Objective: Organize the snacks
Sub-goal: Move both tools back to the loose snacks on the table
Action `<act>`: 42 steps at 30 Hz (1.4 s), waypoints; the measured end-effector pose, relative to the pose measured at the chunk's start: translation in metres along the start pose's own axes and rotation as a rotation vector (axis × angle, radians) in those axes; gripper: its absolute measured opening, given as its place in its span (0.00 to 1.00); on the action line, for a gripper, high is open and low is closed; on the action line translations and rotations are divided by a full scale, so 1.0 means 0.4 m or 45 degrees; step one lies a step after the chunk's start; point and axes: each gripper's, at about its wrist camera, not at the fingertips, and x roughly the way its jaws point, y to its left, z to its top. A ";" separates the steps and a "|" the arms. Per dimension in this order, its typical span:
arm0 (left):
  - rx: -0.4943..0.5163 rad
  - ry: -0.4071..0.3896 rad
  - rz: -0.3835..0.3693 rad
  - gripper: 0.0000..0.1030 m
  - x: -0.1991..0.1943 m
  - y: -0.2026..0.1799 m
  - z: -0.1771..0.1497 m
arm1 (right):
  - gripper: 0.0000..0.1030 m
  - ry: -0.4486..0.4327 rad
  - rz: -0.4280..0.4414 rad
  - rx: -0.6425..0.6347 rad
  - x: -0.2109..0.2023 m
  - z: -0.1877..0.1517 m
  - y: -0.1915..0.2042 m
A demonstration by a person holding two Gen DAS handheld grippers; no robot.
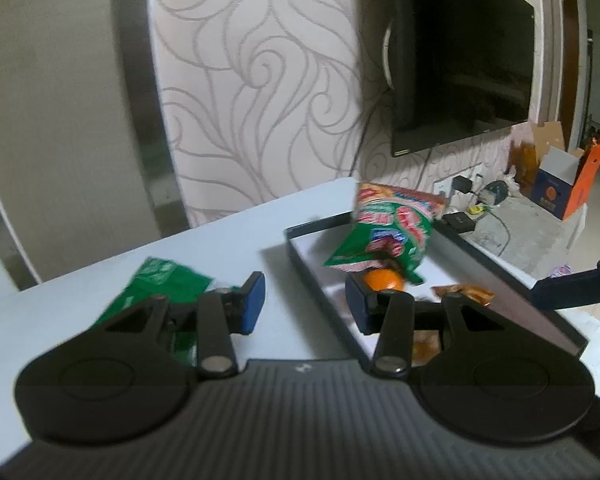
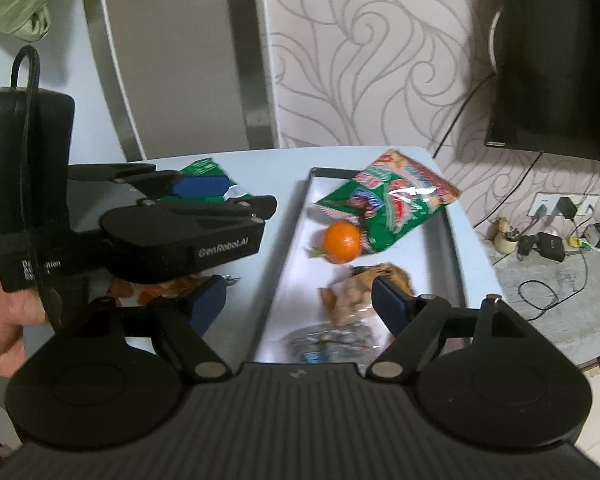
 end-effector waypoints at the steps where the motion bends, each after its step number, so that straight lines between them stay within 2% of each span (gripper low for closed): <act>1: -0.004 0.003 0.009 0.46 -0.005 0.014 -0.004 | 0.81 0.002 0.004 -0.004 0.002 0.000 0.012; 16: -0.066 0.044 0.120 0.46 -0.083 0.219 -0.113 | 0.80 0.070 0.110 -0.107 0.058 -0.003 0.202; 19: -0.064 0.072 0.142 0.45 -0.086 0.257 -0.152 | 0.74 0.097 0.135 -0.120 0.073 -0.009 0.228; 21: -0.067 0.091 0.154 0.45 -0.082 0.278 -0.174 | 0.67 0.115 0.150 -0.125 0.081 -0.012 0.241; 24: -0.080 0.119 0.159 0.45 -0.069 0.302 -0.202 | 0.65 0.138 0.166 -0.139 0.091 -0.017 0.261; 33: -0.081 0.126 0.129 0.45 -0.030 0.312 -0.220 | 0.65 0.188 0.146 -0.127 0.116 -0.017 0.275; 39: -0.079 0.109 0.038 0.45 -0.014 0.291 -0.199 | 0.65 0.203 0.133 -0.121 0.123 -0.014 0.275; 42: -0.045 0.137 0.036 0.48 0.006 0.280 -0.209 | 0.65 0.211 0.125 -0.115 0.127 -0.014 0.273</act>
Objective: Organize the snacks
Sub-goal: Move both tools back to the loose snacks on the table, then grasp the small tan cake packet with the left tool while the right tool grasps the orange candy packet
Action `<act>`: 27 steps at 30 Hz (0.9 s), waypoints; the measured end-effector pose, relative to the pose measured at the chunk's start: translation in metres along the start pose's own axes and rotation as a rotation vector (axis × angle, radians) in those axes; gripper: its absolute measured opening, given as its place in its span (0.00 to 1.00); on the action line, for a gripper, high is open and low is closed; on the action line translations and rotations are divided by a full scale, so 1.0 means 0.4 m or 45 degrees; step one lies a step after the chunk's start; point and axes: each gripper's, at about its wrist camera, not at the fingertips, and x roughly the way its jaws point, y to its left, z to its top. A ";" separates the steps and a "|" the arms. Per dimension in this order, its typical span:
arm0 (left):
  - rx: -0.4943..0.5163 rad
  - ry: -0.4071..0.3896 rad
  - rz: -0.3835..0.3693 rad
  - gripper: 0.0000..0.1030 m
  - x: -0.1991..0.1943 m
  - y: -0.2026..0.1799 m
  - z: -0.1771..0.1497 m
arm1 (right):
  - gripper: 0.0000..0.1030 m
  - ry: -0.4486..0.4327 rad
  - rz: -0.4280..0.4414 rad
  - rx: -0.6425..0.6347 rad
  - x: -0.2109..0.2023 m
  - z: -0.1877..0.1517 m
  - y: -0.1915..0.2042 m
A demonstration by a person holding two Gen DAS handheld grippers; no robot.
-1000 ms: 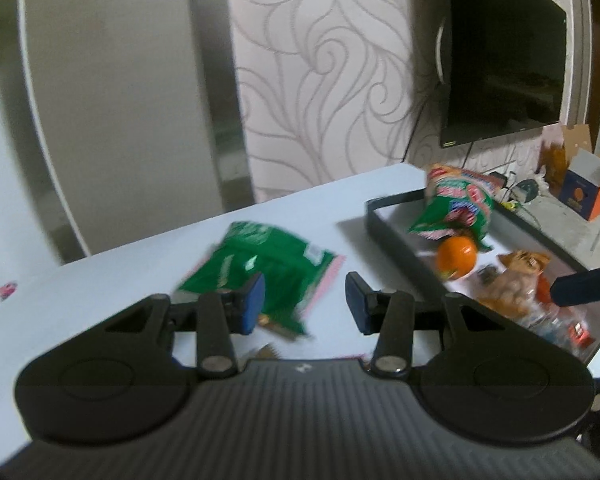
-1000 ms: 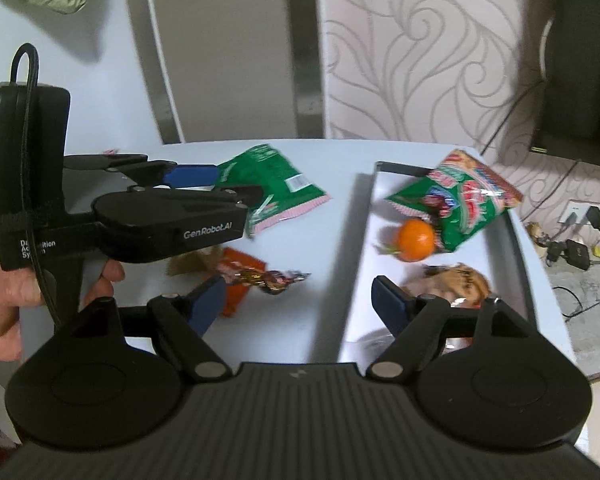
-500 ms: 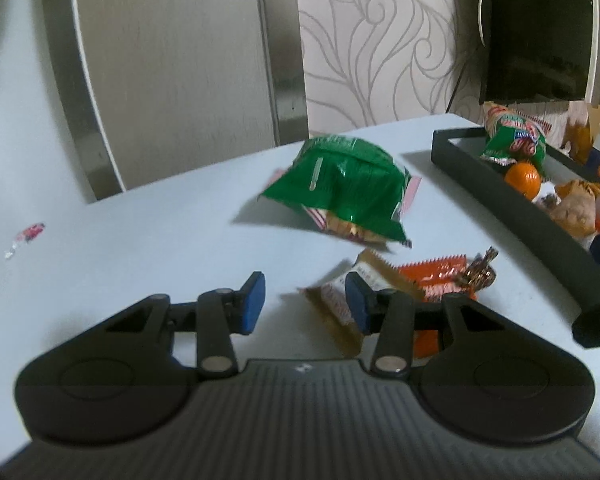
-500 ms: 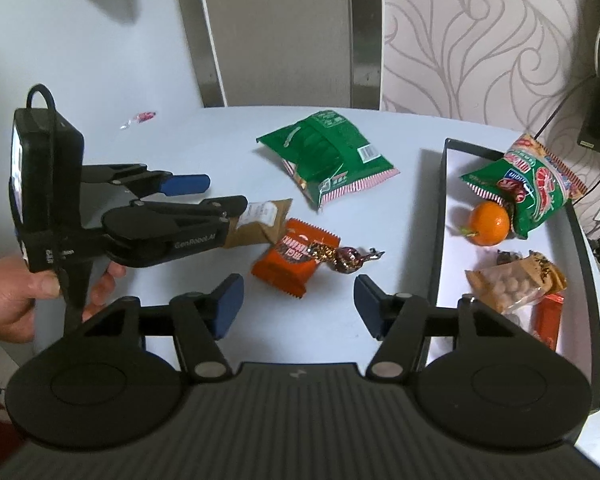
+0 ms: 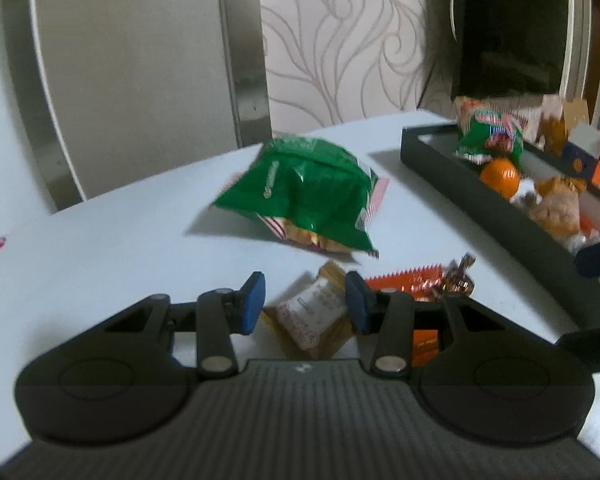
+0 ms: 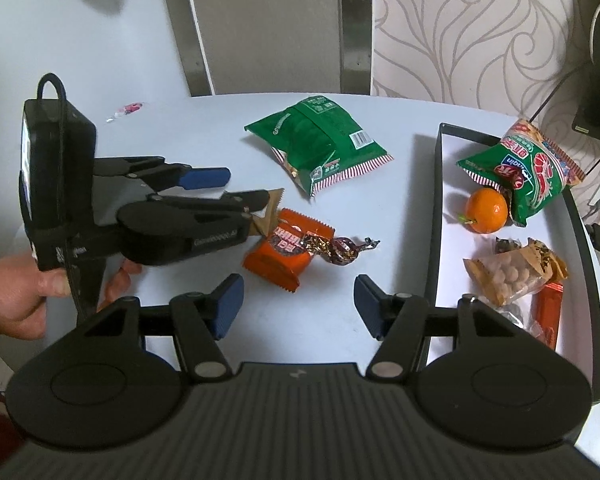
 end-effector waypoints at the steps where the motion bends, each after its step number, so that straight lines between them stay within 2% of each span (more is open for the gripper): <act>1: -0.003 0.007 -0.002 0.48 0.007 0.003 -0.003 | 0.65 0.002 -0.002 0.001 0.002 0.000 -0.002; 12: -0.040 0.004 0.030 0.48 -0.005 0.046 -0.022 | 0.65 0.009 0.001 0.000 0.026 0.008 0.002; 19: -0.083 0.007 0.096 0.48 -0.034 0.101 -0.047 | 0.65 0.042 0.055 0.014 0.081 0.013 0.006; 27: -0.117 0.022 0.117 0.48 -0.050 0.118 -0.053 | 0.65 0.114 0.128 0.027 0.171 0.011 0.031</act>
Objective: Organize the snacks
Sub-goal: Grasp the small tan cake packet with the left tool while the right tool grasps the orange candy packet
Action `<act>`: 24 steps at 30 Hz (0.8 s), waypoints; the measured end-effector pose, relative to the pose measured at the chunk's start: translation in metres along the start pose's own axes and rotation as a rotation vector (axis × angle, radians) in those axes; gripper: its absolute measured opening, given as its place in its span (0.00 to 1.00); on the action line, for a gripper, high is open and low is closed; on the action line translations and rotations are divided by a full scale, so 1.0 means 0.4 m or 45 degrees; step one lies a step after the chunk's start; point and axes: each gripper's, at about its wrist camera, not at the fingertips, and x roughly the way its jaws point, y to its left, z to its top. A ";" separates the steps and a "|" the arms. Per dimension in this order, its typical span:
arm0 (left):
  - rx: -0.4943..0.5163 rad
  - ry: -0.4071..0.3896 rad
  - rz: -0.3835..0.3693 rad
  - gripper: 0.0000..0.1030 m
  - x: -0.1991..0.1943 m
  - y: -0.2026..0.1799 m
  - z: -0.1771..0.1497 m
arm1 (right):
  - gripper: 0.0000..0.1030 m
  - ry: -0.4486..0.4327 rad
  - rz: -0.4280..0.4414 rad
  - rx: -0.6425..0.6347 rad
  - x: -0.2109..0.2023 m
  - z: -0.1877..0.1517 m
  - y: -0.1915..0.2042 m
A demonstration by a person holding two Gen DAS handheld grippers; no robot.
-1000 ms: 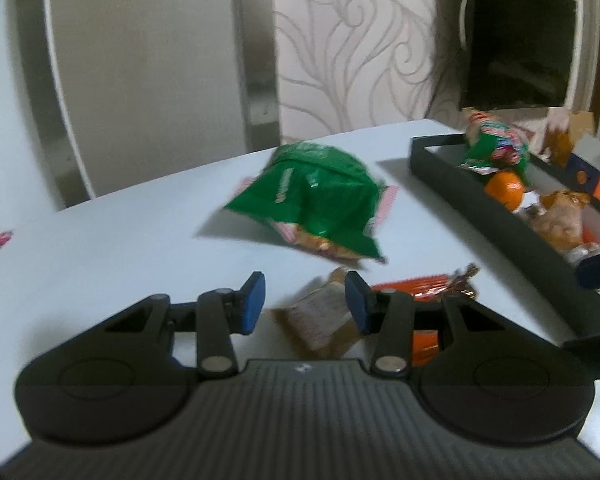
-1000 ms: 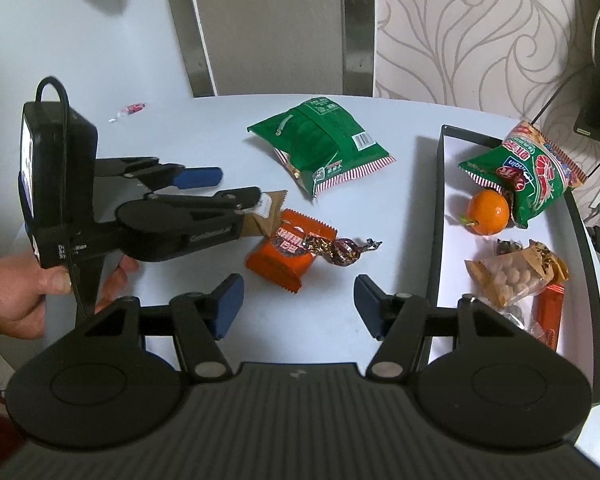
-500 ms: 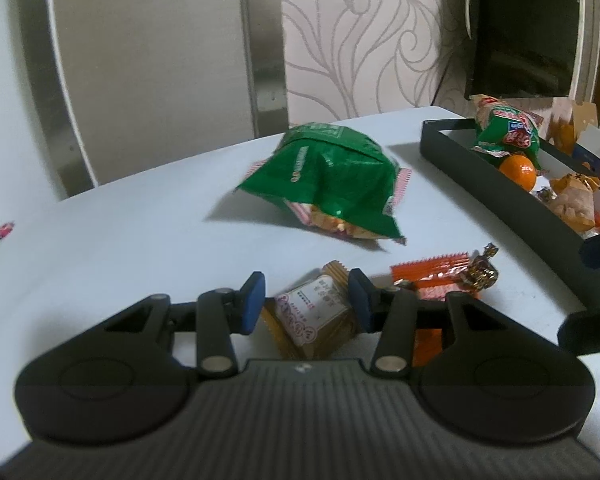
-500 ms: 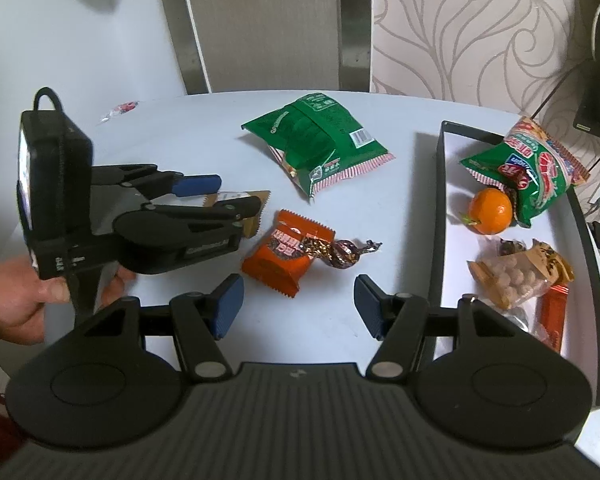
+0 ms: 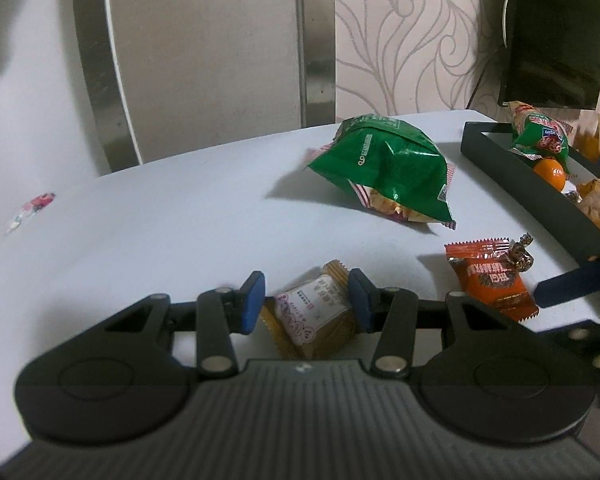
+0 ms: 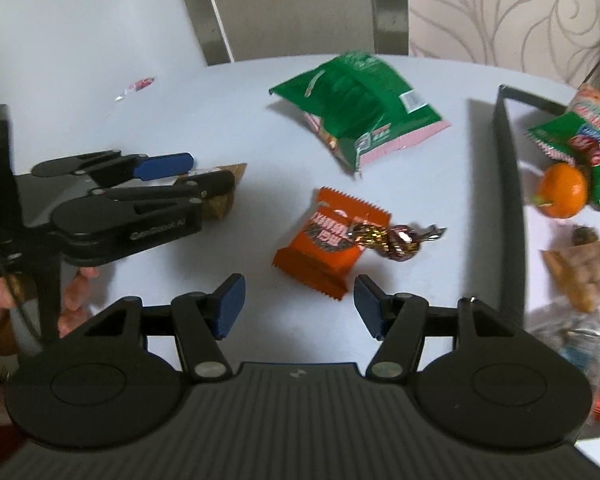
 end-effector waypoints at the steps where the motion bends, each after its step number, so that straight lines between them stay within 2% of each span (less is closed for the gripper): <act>1: 0.000 0.003 0.000 0.48 -0.001 0.000 0.001 | 0.65 0.007 -0.007 0.011 0.014 0.005 -0.001; 7: -0.004 0.013 -0.010 0.47 -0.005 0.007 0.002 | 0.63 -0.012 -0.070 0.070 0.077 0.058 -0.029; 8: -0.005 0.015 -0.015 0.47 -0.006 0.009 0.002 | 0.53 -0.023 -0.100 0.033 0.083 0.063 -0.025; 11: -0.011 0.019 -0.041 0.47 -0.011 0.017 -0.002 | 0.44 -0.031 -0.146 -0.067 0.089 0.067 -0.010; 14: -0.012 0.025 -0.037 0.57 -0.006 0.020 -0.004 | 0.43 -0.039 -0.168 -0.141 0.083 0.055 0.006; 16: -0.017 0.038 -0.037 0.64 0.000 0.022 -0.006 | 0.43 -0.037 -0.158 -0.129 0.077 0.048 0.007; 20: -0.017 0.082 -0.076 0.64 0.012 0.015 -0.017 | 0.43 -0.022 -0.148 -0.108 0.065 0.033 0.005; 24: -0.006 0.072 -0.070 0.62 0.009 0.007 -0.027 | 0.42 -0.017 -0.150 -0.095 0.053 0.020 0.009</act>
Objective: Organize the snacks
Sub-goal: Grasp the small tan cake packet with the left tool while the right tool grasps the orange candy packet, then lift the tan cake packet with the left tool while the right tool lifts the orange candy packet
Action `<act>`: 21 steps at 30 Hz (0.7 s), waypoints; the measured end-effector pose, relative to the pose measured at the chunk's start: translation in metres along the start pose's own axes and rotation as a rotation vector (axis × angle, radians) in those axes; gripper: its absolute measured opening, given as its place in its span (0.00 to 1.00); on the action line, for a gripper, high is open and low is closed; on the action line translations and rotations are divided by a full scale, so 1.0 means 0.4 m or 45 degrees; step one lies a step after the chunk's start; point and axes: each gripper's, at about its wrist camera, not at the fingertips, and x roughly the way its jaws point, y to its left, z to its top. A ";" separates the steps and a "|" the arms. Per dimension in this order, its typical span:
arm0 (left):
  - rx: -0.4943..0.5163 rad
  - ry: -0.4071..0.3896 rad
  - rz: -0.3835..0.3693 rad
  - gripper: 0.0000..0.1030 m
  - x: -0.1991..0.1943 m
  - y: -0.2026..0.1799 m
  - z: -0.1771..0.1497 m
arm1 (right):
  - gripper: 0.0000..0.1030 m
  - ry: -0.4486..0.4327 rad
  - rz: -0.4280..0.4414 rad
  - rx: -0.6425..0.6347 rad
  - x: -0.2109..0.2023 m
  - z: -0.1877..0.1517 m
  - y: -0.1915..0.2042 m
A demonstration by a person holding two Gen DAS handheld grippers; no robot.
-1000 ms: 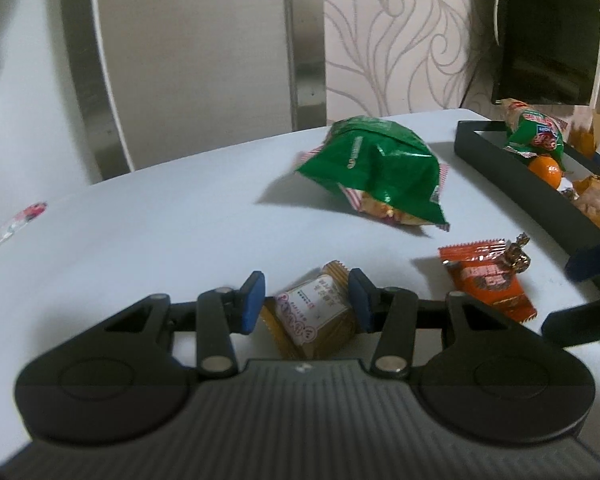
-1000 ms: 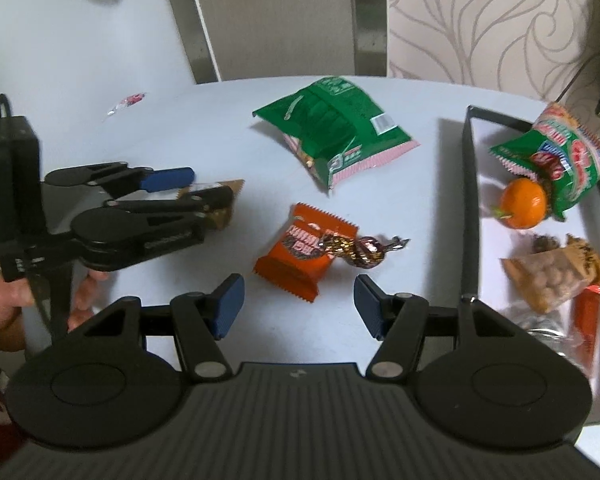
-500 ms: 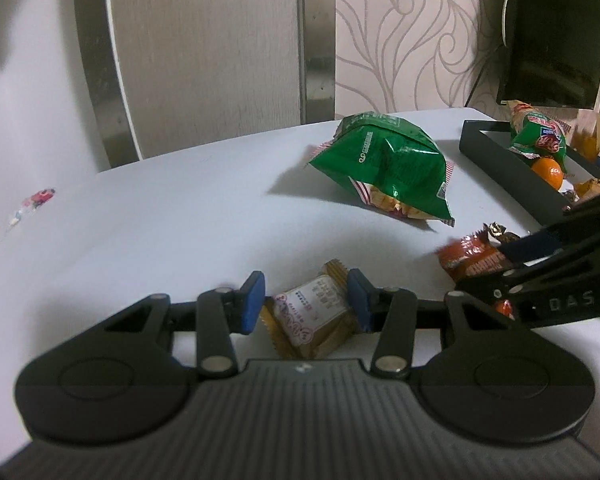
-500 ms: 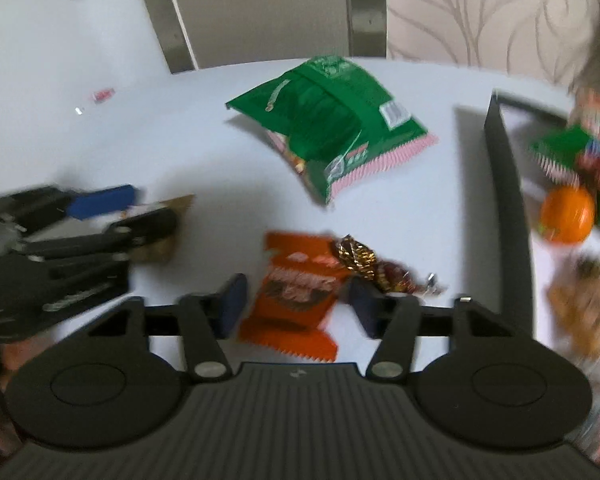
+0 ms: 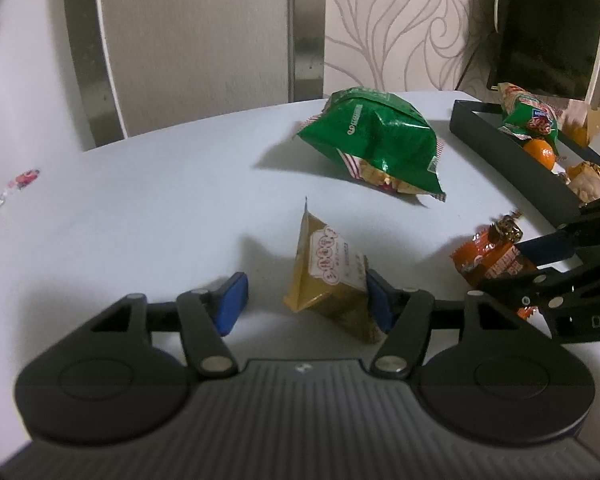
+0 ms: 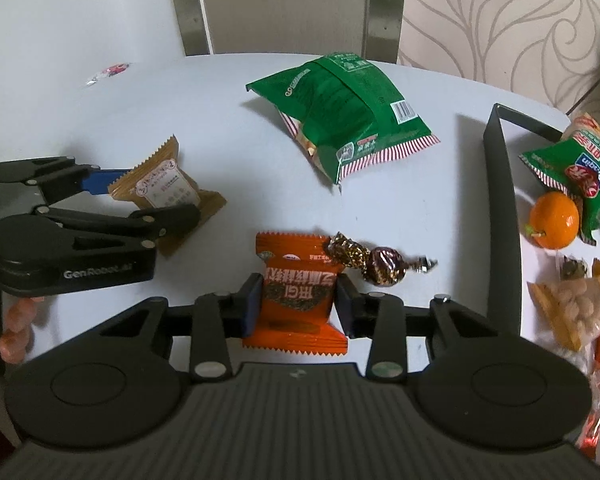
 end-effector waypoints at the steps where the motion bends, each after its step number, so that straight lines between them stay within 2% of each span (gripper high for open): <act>1: 0.002 0.000 -0.009 0.56 0.000 0.000 0.001 | 0.42 0.001 0.001 -0.001 -0.003 -0.003 0.003; 7: -0.005 0.005 -0.062 0.38 -0.007 -0.005 0.004 | 0.42 0.005 0.005 0.000 -0.023 -0.013 0.019; 11: -0.001 0.004 -0.040 0.38 -0.011 -0.007 0.003 | 0.42 0.014 0.010 0.006 -0.034 -0.021 0.021; 16: 0.075 0.019 0.085 0.38 -0.009 -0.031 0.004 | 0.42 0.016 0.017 0.006 -0.045 -0.033 0.025; 21: 0.034 0.012 0.058 0.38 -0.009 -0.013 -0.001 | 0.42 0.016 0.029 0.004 -0.061 -0.048 0.032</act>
